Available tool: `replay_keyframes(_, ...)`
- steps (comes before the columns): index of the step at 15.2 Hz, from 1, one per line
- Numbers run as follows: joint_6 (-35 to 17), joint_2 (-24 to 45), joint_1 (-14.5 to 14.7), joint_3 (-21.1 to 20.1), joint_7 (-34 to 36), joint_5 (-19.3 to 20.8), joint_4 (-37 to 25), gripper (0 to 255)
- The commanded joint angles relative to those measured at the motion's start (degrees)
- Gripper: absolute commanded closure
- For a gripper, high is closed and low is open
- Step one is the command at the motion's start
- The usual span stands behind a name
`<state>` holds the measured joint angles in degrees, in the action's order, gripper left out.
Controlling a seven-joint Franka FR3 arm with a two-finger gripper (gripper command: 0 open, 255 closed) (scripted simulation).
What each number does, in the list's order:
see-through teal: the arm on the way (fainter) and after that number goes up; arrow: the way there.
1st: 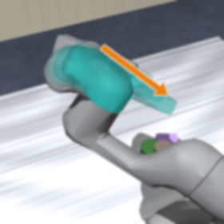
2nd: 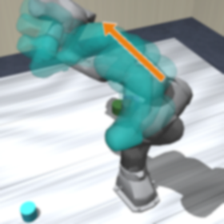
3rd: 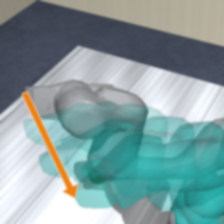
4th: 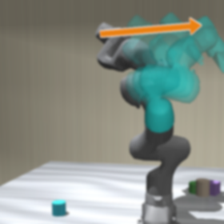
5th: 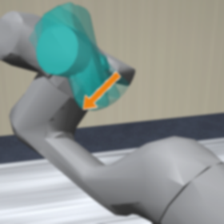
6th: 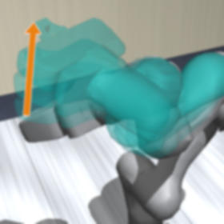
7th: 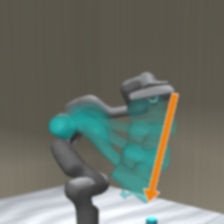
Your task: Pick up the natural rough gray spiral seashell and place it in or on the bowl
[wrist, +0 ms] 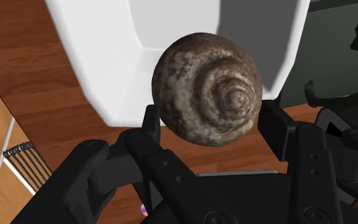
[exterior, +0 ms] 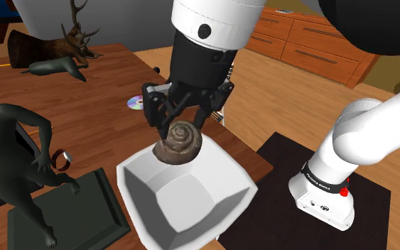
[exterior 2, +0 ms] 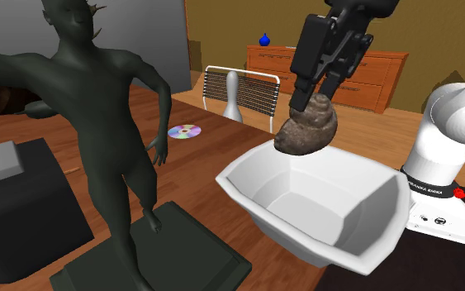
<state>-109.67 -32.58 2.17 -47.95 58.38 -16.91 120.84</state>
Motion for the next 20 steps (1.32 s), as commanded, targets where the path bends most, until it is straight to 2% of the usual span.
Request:
replay_keyframes(1,-1.7,0.0,0.1,-0.5,0.0,-0.3,1.6,255)
replay_keyframes(11,-9.5,0.5,0.3,-3.3,0.4,-1.5,8.7,255)
replay_keyframes(19,-9.5,0.5,0.3,-3.3,0.4,-1.5,8.7,255)
replay_keyframes(20,-9.5,0.5,0.3,-3.3,0.4,-1.5,8.7,0)
